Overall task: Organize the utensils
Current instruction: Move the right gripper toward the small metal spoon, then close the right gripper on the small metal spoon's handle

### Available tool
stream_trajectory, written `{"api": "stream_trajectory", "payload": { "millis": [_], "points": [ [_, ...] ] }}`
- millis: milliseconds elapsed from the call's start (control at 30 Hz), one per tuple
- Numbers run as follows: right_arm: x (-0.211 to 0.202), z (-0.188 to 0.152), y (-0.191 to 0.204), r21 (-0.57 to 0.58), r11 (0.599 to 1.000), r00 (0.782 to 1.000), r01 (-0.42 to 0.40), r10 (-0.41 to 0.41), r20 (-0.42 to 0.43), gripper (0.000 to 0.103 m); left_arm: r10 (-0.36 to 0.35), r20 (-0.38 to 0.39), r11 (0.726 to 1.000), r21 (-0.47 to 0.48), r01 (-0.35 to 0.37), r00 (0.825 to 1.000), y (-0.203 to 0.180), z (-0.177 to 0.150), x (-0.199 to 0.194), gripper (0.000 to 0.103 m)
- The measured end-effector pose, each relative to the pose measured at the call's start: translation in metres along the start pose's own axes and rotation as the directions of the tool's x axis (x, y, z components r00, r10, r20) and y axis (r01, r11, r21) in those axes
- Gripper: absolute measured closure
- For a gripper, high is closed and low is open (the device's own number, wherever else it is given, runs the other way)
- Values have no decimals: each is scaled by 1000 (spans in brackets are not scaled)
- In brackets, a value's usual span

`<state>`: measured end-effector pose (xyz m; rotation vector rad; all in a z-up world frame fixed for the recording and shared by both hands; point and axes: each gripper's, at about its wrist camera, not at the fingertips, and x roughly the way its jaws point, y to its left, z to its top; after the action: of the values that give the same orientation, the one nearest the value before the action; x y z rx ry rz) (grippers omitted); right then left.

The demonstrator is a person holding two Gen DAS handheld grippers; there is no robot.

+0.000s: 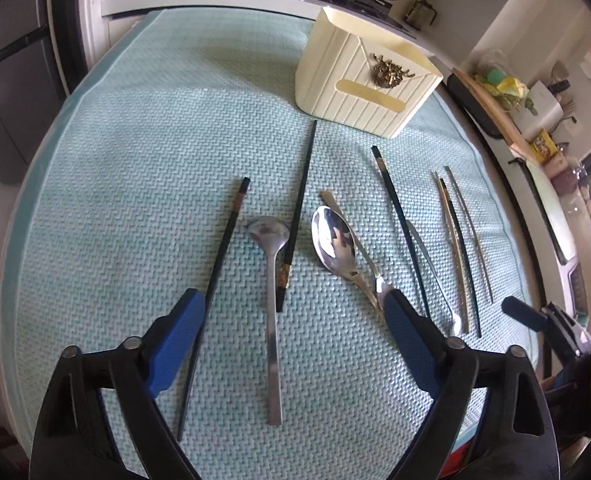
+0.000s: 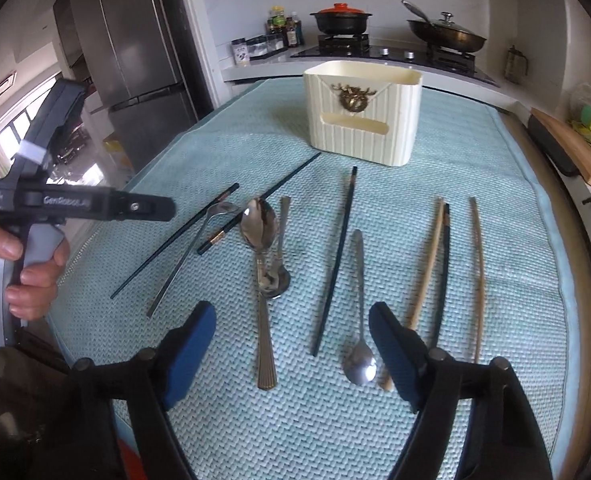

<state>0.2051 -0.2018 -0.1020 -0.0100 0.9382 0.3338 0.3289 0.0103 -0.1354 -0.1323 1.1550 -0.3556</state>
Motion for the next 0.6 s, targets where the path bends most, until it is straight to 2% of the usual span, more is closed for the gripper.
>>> {"api": "stream_trajectory", "payload": {
  "millis": [67, 233, 300, 467, 600],
  "points": [
    [12, 6, 1, -7, 999, 998, -47, 47, -30, 35, -24, -36, 1000, -18, 24, 999, 1, 7, 13, 23],
    [30, 11, -30, 46, 998, 994, -36, 41, -101, 38, -76, -87, 993, -96, 67, 993, 12, 17, 38, 30],
    [32, 3, -40, 56, 998, 989, -41, 48, -138, 39, -104, -92, 988, -125, 92, 990, 16, 18, 43, 30],
    [41, -19, -47, 53, 996, 974, -77, 86, -211, 50, -147, -100, 980, -152, 131, 984, 20, 19, 53, 35],
    [56, -21, -50, 39, 999, 973, -36, 44, -226, 51, -176, -106, 971, -183, 155, 979, 24, 22, 61, 39]
  ]
}}
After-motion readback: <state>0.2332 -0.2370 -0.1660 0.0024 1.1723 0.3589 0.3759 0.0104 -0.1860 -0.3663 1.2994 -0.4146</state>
